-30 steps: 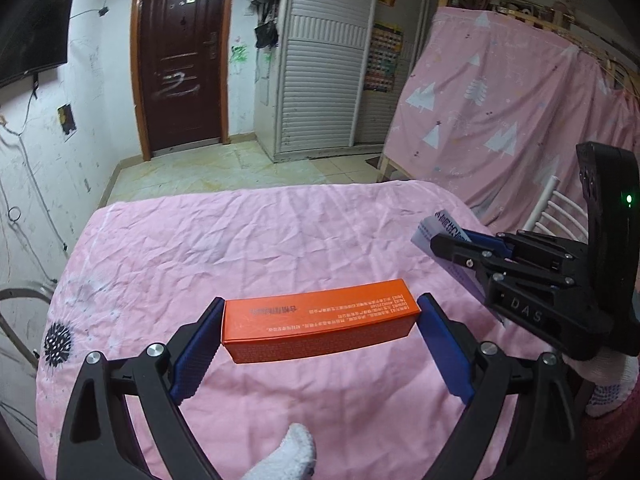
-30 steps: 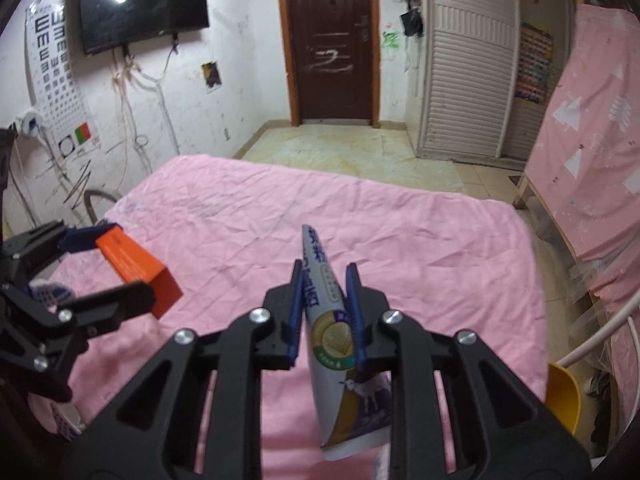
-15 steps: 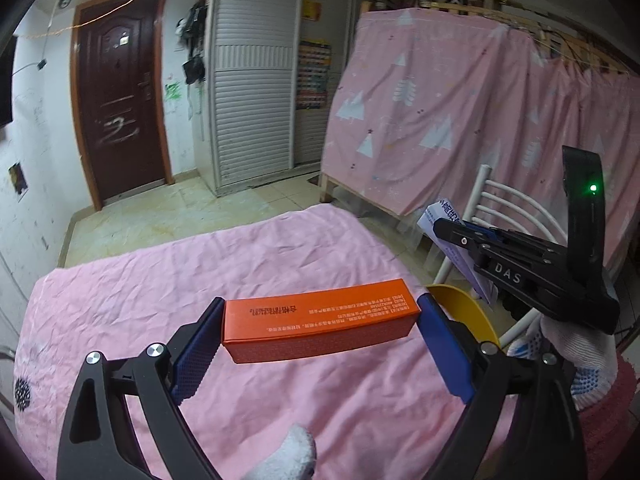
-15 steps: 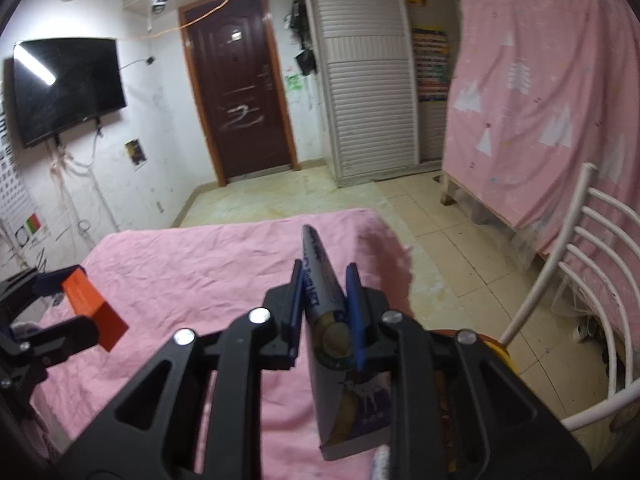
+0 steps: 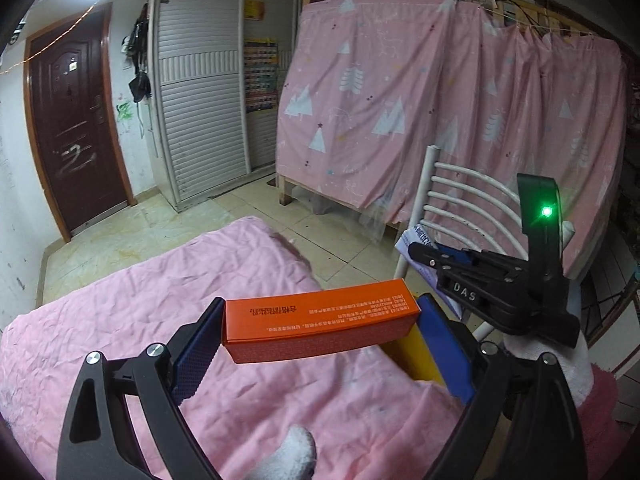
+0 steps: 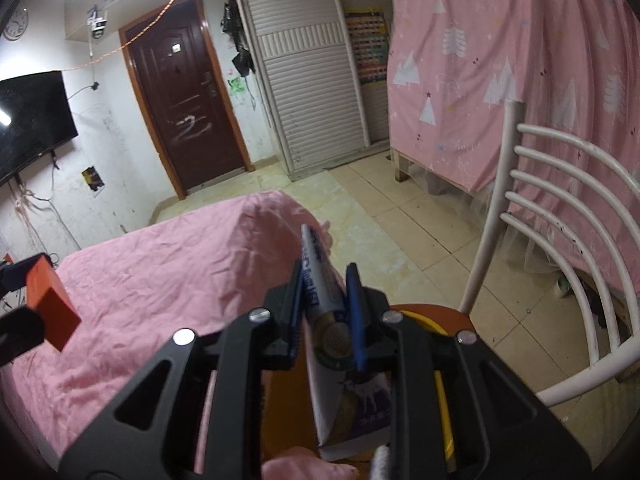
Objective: Collect trash
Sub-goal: 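Carry the orange box and toothpaste tube over the yellow bucket and open both grippers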
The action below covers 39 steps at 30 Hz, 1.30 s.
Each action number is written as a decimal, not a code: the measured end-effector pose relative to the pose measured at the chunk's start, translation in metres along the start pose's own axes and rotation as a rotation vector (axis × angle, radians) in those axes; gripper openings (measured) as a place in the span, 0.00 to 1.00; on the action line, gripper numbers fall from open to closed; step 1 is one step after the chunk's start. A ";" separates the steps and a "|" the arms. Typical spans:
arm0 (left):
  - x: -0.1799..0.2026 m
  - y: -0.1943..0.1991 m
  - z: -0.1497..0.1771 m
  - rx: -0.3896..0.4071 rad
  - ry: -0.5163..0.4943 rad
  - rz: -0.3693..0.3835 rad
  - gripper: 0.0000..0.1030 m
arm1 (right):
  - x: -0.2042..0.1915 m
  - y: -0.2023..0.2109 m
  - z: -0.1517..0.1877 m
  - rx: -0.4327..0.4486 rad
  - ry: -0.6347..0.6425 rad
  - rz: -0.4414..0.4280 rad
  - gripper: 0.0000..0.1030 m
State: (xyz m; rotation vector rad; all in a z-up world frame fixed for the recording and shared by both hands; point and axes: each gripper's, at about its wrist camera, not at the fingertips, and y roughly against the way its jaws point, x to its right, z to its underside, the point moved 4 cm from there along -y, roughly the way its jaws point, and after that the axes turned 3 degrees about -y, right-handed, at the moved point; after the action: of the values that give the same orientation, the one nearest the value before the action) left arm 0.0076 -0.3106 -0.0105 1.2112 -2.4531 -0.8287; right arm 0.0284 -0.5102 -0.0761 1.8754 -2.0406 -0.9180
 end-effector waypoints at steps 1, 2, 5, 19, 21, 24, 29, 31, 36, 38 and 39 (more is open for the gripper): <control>0.004 -0.003 -0.001 -0.002 -0.002 0.006 0.82 | 0.006 -0.002 0.001 -0.005 -0.010 0.004 0.19; 0.009 -0.007 -0.003 -0.005 -0.004 0.015 0.82 | 0.009 -0.003 0.002 -0.007 -0.016 0.004 0.19; 0.023 -0.019 -0.005 -0.015 -0.015 0.033 0.82 | 0.019 -0.007 0.005 -0.021 -0.040 0.003 0.27; 0.073 -0.056 -0.013 -0.049 -0.043 0.142 0.82 | 0.078 0.007 0.003 0.038 -0.200 0.028 0.44; 0.078 -0.061 -0.014 -0.050 -0.045 0.159 0.82 | 0.085 0.012 0.003 0.050 -0.219 0.037 0.44; 0.087 -0.067 -0.014 -0.056 -0.057 0.186 0.82 | 0.090 0.018 0.001 0.066 -0.236 0.048 0.44; 0.090 -0.073 -0.014 -0.061 -0.056 0.209 0.89 | 0.089 0.022 0.001 0.079 -0.241 0.057 0.50; 0.088 -0.073 -0.013 -0.060 -0.052 0.203 0.89 | 0.086 0.023 0.002 0.079 -0.236 0.056 0.50; 0.073 -0.066 -0.010 -0.049 -0.029 0.194 0.89 | 0.074 0.026 0.000 0.083 -0.211 0.054 0.55; 0.067 -0.061 -0.009 -0.041 -0.017 0.190 0.89 | 0.067 0.028 -0.001 0.087 -0.191 0.055 0.60; 0.062 -0.057 -0.008 -0.035 -0.010 0.187 0.89 | 0.063 0.029 -0.001 0.089 -0.183 0.054 0.60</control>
State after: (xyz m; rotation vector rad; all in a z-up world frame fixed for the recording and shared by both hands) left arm 0.0098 -0.3902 -0.0390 0.9500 -2.5011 -0.8223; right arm -0.0047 -0.5710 -0.0737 1.8308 -2.2611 -1.0355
